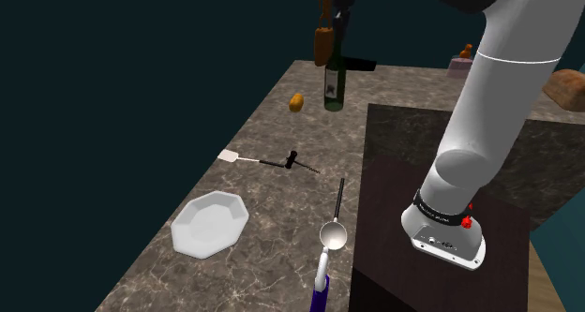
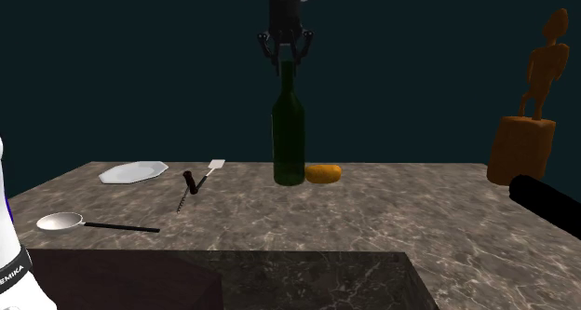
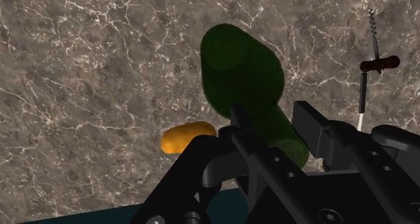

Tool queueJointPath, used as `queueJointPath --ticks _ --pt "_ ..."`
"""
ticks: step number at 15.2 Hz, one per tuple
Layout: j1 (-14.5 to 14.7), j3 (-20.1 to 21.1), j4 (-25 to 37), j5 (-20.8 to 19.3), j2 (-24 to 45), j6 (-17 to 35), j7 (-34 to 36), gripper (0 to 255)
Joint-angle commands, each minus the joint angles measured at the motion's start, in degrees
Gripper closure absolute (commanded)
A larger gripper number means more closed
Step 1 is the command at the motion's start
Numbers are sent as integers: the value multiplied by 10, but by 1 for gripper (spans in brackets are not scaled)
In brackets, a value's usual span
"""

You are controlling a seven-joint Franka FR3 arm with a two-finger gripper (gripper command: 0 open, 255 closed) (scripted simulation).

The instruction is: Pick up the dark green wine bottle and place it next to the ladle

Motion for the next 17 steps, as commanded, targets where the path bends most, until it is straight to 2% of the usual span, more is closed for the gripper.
queueJointPath --ticks 1,9,17 --pt "18 12 -41 -19 -37 9 32 255" --pt "64 81 -166 -65 -155 22 159 255" --pt "101 159 -244 -69 -232 19 277 255"
